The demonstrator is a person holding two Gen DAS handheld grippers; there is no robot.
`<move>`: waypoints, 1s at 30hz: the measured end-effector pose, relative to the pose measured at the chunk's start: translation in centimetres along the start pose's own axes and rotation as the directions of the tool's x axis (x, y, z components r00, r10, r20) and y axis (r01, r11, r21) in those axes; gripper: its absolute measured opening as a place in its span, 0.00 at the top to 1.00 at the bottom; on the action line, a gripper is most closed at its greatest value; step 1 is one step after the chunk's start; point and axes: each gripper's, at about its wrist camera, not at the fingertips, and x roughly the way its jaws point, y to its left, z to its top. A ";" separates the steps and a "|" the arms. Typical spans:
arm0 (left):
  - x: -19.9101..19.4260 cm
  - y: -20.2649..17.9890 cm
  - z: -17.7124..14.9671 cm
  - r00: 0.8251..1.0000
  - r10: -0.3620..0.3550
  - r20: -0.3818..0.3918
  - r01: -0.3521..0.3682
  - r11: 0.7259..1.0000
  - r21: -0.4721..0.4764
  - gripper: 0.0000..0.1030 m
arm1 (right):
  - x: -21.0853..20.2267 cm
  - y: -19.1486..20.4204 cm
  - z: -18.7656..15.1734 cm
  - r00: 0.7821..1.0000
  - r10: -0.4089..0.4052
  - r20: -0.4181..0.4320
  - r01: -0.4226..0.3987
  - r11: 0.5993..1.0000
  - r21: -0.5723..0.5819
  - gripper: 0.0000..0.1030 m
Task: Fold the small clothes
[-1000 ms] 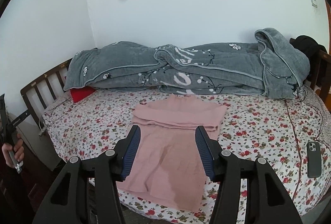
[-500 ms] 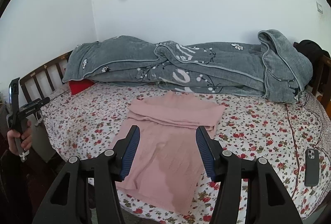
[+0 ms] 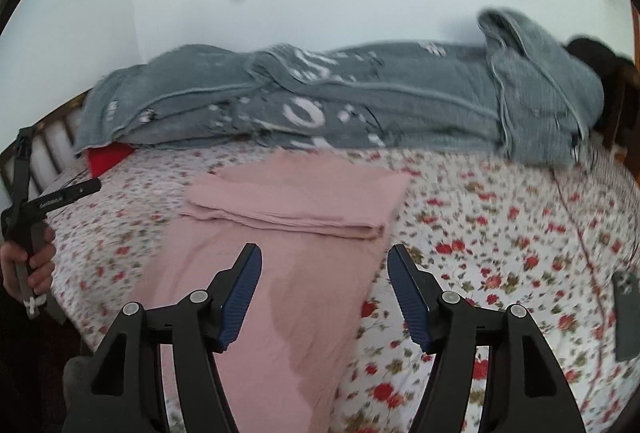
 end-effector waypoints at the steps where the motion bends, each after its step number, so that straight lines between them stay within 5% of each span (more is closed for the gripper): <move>1: 1.4 -0.4 -0.1 1.000 -0.016 -0.009 0.016 1.000 0.003 0.17 | 1.5 -0.8 0.0 1.000 -0.008 -0.002 0.008 1.000 0.023 0.38; 5: 6.7 -1.5 -0.2 0.996 -0.081 -0.042 0.082 0.997 0.012 0.37 | 6.0 -2.4 0.7 0.999 -0.033 -0.010 0.034 0.997 0.075 0.45; 13: 15.0 -0.5 0.7 0.989 -0.085 -0.120 0.073 0.992 -0.101 0.42 | 13.5 -2.7 2.8 0.997 -0.079 -0.023 0.081 0.995 0.066 0.47; 16: 16.0 0.1 0.5 0.983 -0.141 -0.115 0.124 0.982 -0.140 0.70 | 15.4 -3.0 2.6 0.996 -0.086 -0.027 0.087 0.994 0.070 0.47; 17: 16.2 0.1 0.4 0.981 -0.156 -0.115 0.140 0.980 -0.139 0.91 | 16.0 -3.1 2.3 0.995 -0.092 -0.029 0.094 0.993 0.069 0.47; 22: 15.0 0.1 0.3 0.976 -0.202 -0.085 0.187 0.969 -0.160 0.93 | 17.4 -3.9 1.4 0.995 -0.074 -0.072 0.081 0.992 0.098 0.47; 25: 13.3 1.0 -0.1 0.961 -0.270 -0.061 0.245 0.934 -0.261 0.93 | 16.9 -4.1 1.3 0.997 -0.064 -0.047 0.069 0.992 0.108 0.47; 30: 15.1 1.0 -2.3 0.970 -0.204 -0.134 0.166 0.954 -0.249 0.92 | 18.3 -4.4 0.9 0.992 -0.070 -0.103 0.082 0.990 0.116 0.47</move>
